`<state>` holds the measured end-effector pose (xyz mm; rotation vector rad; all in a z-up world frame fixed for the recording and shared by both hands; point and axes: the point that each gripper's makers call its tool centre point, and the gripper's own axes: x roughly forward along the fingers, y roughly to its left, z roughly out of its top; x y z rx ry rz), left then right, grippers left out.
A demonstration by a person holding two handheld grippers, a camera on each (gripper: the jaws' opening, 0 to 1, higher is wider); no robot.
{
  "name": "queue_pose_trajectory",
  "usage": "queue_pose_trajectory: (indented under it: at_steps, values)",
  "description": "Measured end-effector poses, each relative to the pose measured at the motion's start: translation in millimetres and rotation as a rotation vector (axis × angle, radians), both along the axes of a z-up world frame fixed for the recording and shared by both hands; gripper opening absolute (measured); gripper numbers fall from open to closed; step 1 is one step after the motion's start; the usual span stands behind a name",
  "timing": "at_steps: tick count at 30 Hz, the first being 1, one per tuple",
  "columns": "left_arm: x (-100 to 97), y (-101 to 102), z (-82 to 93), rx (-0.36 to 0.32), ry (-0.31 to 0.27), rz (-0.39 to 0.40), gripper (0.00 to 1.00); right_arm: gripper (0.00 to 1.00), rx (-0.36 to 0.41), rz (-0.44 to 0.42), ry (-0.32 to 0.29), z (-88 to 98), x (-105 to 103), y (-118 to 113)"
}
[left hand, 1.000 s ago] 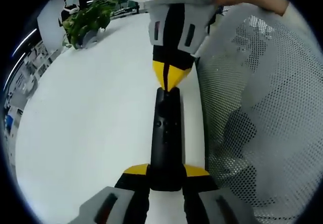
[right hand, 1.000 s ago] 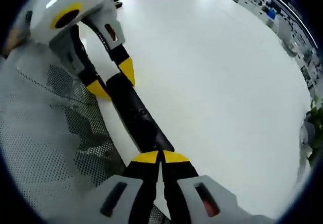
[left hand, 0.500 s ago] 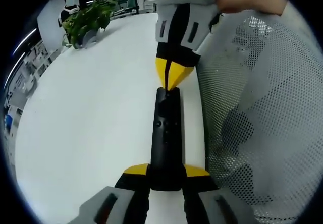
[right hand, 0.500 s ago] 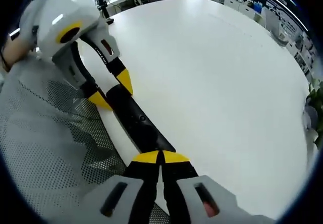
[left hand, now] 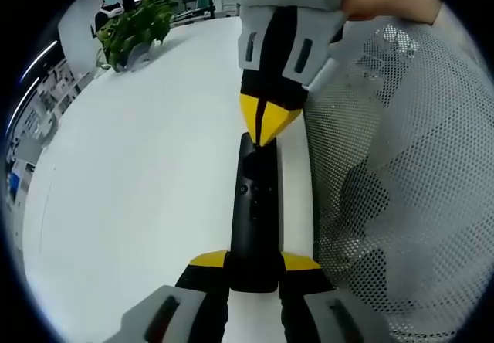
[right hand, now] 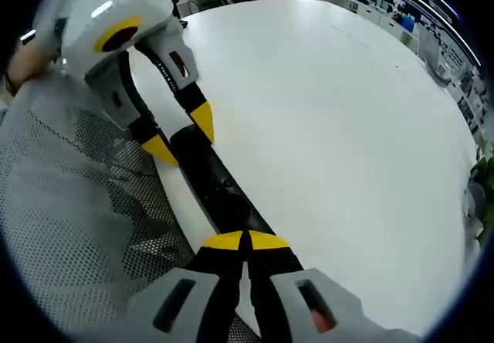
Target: Press the specified remote control buttons in sequence, fully releasing each button before pressing the next.
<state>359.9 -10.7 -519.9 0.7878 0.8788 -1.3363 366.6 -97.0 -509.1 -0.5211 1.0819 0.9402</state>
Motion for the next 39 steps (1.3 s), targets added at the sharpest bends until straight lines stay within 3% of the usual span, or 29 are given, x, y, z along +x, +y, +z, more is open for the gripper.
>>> queue_pose_trajectory:
  at_steps: [10,17,23,30,35,37,39]
  values:
    - [-0.1,0.0,0.3,-0.018,-0.001,-0.005,0.24,0.0,-0.009,-0.015,0.025,-0.9,1.0,0.3]
    - [-0.2,0.0,0.4,-0.025,-0.007,-0.008,0.24,0.0,-0.076,-0.011,0.059,-2.0,1.5,0.9]
    - [-0.3,-0.1,0.4,-0.028,-0.006,-0.005,0.24,0.0,-0.067,-0.017,0.089,-1.8,1.1,-0.7]
    - [-0.6,-0.3,0.6,-0.034,-0.009,-0.011,0.24,0.0,-0.115,0.068,0.067,-2.7,-0.6,0.5]
    - [-0.6,0.0,0.7,-0.034,-0.007,-0.008,0.24,0.0,-0.147,0.09,0.083,-3.0,-0.4,0.9]
    - [-0.6,0.1,0.8,-0.035,-0.006,-0.005,0.24,0.0,-0.141,0.097,0.057,-2.5,-1.8,0.1]
    - [-0.8,0.1,0.8,-0.037,-0.003,0.0,0.24,0.0,-0.1,0.127,-0.01,-1.7,-0.7,0.9]
